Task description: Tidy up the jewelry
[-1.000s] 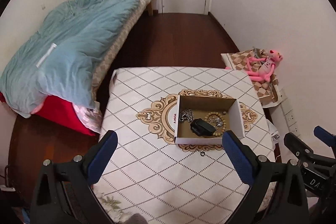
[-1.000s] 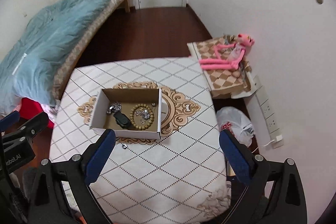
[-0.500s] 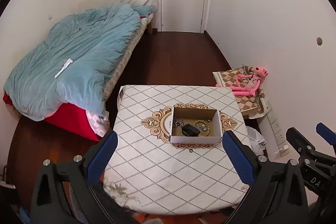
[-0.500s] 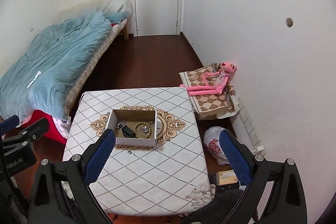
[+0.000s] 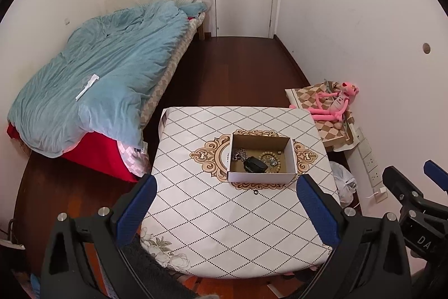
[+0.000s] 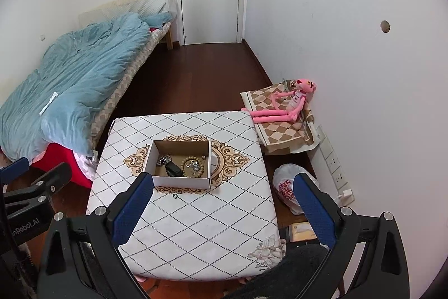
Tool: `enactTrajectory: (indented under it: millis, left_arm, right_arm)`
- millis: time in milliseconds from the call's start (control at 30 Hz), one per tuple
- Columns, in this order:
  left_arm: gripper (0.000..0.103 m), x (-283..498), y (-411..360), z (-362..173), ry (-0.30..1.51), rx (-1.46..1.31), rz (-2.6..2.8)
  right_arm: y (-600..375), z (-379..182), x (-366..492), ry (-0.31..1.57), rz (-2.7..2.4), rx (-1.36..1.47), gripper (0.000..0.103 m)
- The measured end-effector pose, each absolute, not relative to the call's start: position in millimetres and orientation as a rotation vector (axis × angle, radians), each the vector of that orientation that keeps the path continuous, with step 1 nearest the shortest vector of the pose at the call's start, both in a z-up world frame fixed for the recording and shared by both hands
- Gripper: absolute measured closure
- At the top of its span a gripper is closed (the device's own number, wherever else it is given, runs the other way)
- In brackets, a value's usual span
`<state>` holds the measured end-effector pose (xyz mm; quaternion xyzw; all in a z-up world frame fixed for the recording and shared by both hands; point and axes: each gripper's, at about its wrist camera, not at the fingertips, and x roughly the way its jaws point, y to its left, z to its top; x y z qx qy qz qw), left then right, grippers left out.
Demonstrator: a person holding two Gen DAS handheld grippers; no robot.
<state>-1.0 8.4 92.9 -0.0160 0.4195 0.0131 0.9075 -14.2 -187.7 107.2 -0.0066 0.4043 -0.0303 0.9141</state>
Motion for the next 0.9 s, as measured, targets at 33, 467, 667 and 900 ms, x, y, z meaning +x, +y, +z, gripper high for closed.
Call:
enactTrajectory:
  millis: [33,467,667,900]
  left_arm:
    - [0.001,2.7,7.5,90.8,0.872,-0.031,0.029]
    - [0.001,56.0,10.0,61.0,0.938,-0.024,0.054]
    - [0.001,82.7,9.8,44.4,0.995,-0.02,0.051]
    - [0.001,104.0,12.9,23.1,1.049,-0.022,0.063]
  right_arm:
    - [-188.1,104.9,-10.5,0.839,-0.063,-0.016,0.002]
    - [-188.6,67.5,55.0,0.932,-0.053,-0.015,0.002]
    - [-185.3,50.4,86.6,0.974,-0.048,-0.029,0.002]
    - [-177.8,30.7,107.0,1.012,-0.04,-0.04,0.002]
